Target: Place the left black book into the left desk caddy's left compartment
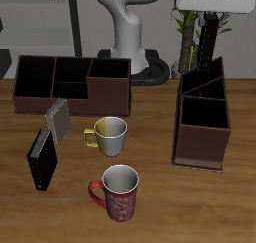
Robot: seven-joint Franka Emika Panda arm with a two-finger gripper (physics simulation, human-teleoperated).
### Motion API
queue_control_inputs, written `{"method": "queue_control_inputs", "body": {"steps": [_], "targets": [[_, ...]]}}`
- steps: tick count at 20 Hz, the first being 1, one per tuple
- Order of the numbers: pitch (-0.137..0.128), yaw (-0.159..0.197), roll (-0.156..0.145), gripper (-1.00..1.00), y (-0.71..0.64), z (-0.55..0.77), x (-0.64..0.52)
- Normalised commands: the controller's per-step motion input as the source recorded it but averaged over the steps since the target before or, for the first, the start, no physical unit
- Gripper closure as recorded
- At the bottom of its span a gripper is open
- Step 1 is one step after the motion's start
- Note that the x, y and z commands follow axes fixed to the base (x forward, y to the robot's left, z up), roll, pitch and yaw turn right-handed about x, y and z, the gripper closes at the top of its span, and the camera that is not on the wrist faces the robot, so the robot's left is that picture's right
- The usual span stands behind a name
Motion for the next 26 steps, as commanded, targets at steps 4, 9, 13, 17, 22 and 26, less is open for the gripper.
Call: {"method": "queue_control_inputs", "body": {"steps": [4,9,13,17,22,26], "targets": [[-0.06,-0.035,0.055,1.0,0.37,0.02,-0.63],[-0.002,-0.024,0.047,1.0,0.12,-0.18,-0.43],[-0.035,-0.012,0.01,1.0,-0.03,-0.17,-0.41],[-0.05,0.03,0.052,1.0,0.03,-0.27,-0.54],[-0.02,0.006,0.044,1.0,0.13,-0.19,-0.46],[-0.034,0.008,0.049,1.0,0.09,-0.15,-0.54]]}}
